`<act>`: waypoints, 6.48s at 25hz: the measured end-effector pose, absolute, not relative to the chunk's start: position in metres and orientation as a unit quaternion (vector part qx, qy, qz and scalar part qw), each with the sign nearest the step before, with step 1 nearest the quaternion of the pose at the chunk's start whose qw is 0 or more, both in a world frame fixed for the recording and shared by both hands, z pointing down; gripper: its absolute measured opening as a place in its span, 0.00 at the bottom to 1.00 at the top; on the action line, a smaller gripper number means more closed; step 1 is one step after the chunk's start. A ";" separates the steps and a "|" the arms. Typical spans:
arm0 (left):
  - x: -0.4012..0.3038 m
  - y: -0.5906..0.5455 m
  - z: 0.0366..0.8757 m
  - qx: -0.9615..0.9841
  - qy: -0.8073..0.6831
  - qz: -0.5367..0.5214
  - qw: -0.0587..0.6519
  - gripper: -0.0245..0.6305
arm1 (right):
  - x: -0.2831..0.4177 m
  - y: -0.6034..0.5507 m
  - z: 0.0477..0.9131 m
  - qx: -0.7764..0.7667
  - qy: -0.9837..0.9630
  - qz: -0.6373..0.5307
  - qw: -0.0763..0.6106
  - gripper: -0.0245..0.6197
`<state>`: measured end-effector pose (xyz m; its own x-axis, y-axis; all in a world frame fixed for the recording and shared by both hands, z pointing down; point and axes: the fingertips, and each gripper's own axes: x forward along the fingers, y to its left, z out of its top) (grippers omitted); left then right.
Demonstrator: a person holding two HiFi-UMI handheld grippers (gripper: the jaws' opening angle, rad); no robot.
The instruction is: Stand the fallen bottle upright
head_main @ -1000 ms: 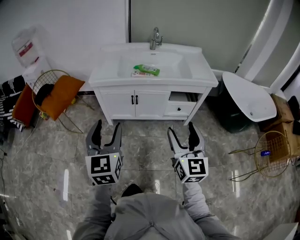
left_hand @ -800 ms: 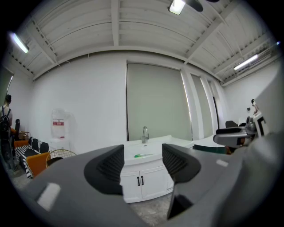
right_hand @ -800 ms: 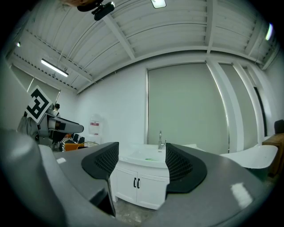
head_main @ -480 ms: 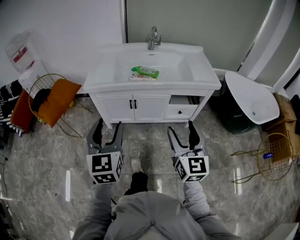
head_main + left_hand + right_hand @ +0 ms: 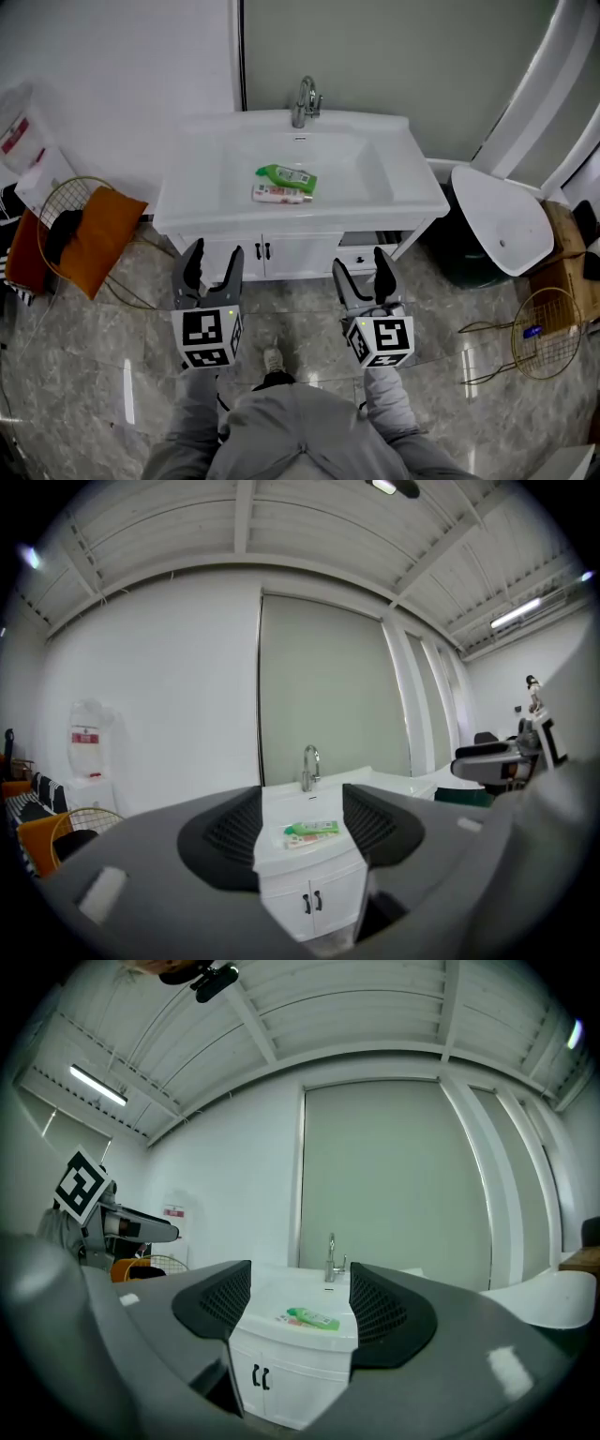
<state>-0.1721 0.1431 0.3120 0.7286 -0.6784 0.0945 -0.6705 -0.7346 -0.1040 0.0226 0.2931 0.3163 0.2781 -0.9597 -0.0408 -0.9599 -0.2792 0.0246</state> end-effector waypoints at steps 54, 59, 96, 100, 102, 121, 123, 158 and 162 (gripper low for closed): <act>0.124 -0.091 0.569 -0.824 -0.083 -0.524 0.201 0.54 | 0.275 -0.002 0.383 -0.778 0.623 -0.079 0.008 0.55; 0.128 -0.091 0.605 -0.787 -0.136 -0.570 0.195 0.54 | 0.290 -0.006 0.395 -0.779 0.619 -0.096 0.009 0.55; 0.131 -0.076 0.709 -0.628 -0.272 -0.707 0.180 0.64 | 0.353 -0.005 0.435 -0.797 0.584 -0.150 0.023 0.55; 0.131 -0.074 0.711 -0.613 -0.283 -0.718 0.170 0.64 | 0.350 -0.009 0.434 -0.798 0.583 -0.151 0.024 0.55; 0.132 -0.075 0.711 -0.606 -0.286 -0.723 0.170 0.65 | 0.348 -0.012 0.434 -0.797 0.584 -0.152 0.023 0.55; 0.130 -0.070 0.708 -0.623 -0.294 -0.701 0.184 0.64 | 0.334 -0.013 0.428 -0.807 0.571 -0.150 0.007 0.55; 0.130 -0.071 0.707 -0.630 -0.287 -0.699 0.180 0.64 | 0.330 -0.014 0.426 -0.806 0.572 -0.149 0.006 0.55; 0.095 -0.192 0.520 -0.924 0.099 -0.366 -0.052 0.64 | 0.197 -0.076 0.385 -0.745 0.659 -0.104 -0.013 0.55; 0.069 -0.229 0.494 -0.934 0.172 -0.310 -0.051 0.64 | 0.179 -0.090 0.384 -0.729 0.677 -0.098 -0.019 0.55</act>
<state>0.0694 -0.2285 0.4939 0.7487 -0.2904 0.5959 -0.3531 -0.9355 -0.0123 0.1794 -0.0905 0.3837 0.0645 -0.9836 0.1686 -0.9910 -0.0830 -0.1054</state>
